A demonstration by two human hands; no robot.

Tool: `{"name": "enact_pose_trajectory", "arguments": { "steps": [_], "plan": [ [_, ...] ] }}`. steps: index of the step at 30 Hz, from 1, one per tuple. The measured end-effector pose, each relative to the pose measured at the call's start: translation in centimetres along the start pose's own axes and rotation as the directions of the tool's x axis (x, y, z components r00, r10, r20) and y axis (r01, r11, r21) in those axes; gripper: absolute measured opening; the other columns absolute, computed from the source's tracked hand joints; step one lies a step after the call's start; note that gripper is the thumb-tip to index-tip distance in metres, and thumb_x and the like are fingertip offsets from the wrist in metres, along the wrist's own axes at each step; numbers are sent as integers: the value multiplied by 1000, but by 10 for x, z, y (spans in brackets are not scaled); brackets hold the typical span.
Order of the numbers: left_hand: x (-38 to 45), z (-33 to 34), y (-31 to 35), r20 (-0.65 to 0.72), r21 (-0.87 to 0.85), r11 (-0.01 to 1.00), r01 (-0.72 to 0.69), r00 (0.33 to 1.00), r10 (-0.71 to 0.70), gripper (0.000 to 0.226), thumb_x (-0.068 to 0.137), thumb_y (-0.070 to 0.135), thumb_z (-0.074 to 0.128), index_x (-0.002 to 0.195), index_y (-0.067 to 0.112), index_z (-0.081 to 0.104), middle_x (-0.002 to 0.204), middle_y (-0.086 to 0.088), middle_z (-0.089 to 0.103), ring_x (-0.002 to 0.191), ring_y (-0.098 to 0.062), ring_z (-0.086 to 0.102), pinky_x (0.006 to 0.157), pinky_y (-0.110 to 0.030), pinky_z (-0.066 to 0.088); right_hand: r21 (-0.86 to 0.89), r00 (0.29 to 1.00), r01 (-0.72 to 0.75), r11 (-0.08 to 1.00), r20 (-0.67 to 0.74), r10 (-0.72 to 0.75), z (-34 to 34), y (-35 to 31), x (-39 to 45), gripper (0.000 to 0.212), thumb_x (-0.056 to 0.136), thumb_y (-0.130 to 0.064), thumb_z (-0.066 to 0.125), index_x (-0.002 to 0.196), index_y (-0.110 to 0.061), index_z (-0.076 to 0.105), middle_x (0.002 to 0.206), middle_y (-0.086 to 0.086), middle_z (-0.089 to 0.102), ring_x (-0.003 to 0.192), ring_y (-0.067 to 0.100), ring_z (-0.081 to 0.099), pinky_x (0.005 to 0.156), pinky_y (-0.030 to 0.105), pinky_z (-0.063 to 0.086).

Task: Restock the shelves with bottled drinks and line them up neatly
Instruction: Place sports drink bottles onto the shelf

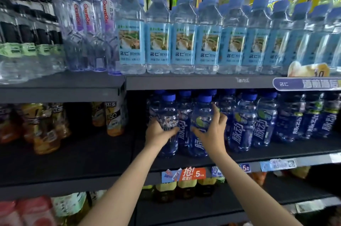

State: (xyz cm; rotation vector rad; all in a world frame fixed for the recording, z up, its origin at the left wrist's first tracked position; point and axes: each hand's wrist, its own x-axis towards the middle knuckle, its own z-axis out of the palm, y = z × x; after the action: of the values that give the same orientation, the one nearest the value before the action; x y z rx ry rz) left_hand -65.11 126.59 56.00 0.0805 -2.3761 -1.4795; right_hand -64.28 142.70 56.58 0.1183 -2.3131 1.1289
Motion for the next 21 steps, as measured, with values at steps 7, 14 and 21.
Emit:
{"name": "enact_pose_trajectory", "arguments": {
  "steps": [7,14,21],
  "plan": [
    [7,15,-1,-156,107,989,104,984,-87,81,68,48,76,126,5,39,132,-16,43,119,-39,45,97,-47,42,-239,962,-144,960,194,192,6,26,-11,90,79,-40,69,142,-4,16,145,13,27,129,29,39,92,35,44],
    [2,28,0,-296,142,975,168,948,-120,85,73,48,71,134,2,34,137,-18,40,124,-39,40,98,-47,41,-341,974,-111,933,149,170,15,27,0,79,76,-47,69,128,-2,29,132,12,37,123,28,45,80,35,50],
    [-17,32,0,-319,145,966,212,935,-157,72,79,28,71,136,5,33,133,-15,44,122,-32,46,99,-41,41,-255,934,-170,952,266,238,19,28,19,86,78,-38,72,136,-1,20,142,19,26,131,34,34,96,39,43]
  ]
}}
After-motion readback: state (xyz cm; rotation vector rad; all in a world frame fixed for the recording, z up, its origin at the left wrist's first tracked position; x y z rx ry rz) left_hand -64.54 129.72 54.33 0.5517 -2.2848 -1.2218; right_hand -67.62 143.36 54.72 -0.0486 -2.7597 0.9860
